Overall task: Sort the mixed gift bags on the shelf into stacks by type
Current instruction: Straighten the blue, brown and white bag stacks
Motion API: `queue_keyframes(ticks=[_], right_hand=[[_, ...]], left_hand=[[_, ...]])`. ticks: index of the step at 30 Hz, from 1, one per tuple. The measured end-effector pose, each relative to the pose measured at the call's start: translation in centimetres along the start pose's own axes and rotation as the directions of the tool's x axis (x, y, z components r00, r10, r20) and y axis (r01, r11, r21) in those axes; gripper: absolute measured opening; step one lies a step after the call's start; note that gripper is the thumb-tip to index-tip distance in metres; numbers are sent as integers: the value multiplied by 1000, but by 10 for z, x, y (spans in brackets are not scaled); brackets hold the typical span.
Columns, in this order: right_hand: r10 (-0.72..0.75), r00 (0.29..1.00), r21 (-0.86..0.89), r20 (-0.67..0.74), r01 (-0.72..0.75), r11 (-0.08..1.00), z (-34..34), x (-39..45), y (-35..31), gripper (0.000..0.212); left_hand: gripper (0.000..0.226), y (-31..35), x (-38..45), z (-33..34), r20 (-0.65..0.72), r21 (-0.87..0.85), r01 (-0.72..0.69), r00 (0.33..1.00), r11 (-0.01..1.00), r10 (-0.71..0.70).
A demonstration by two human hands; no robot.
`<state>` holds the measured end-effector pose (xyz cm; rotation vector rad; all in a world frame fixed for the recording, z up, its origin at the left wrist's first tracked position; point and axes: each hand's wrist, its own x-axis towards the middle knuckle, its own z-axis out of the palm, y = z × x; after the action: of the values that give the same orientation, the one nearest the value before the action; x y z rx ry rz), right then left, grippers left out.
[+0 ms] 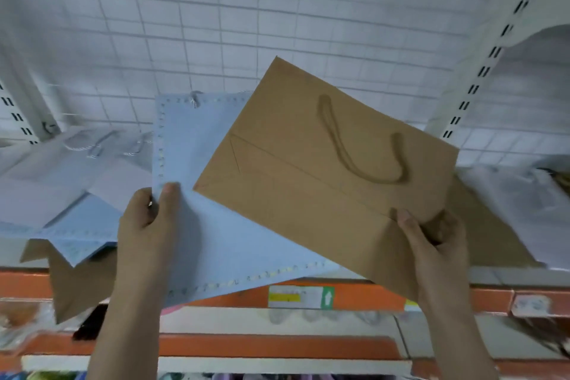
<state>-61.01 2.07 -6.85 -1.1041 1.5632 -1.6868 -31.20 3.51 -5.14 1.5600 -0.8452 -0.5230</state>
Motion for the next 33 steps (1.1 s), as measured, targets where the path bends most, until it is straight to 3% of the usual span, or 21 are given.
queue_keyframes(ticks=[5,8,13,20,25,28,33], right_hand=[[61,998,119,6,-61,991,-28,28,9,44],[128,992,167,-18,-123,978,-24,34,22,43],[175,980,202,-99,-152,967,-14,40,38,54],[94,983,33,-158,-89,995,15,46,42,60],[58,976,19,-211,-56,998,29,46,35,61],[38,969,-10,-246,-42,999,25,51,34,61],[-19,982,-148,-188,-9,989,-3,67,34,54]], left_hand=[[49,-3,-10,9,-96,-60,87,991,994,-92],[45,-3,-8,11,-139,-131,121,980,984,-139],[43,4,0,3,-278,6,-38,960,999,38],[37,-3,19,-8,-320,77,-16,947,997,40],[48,-13,31,-14,-283,53,71,958,996,-53],[43,-13,31,-7,-231,20,127,966,992,-119],[41,-3,27,23,-117,60,92,990,994,-84]])
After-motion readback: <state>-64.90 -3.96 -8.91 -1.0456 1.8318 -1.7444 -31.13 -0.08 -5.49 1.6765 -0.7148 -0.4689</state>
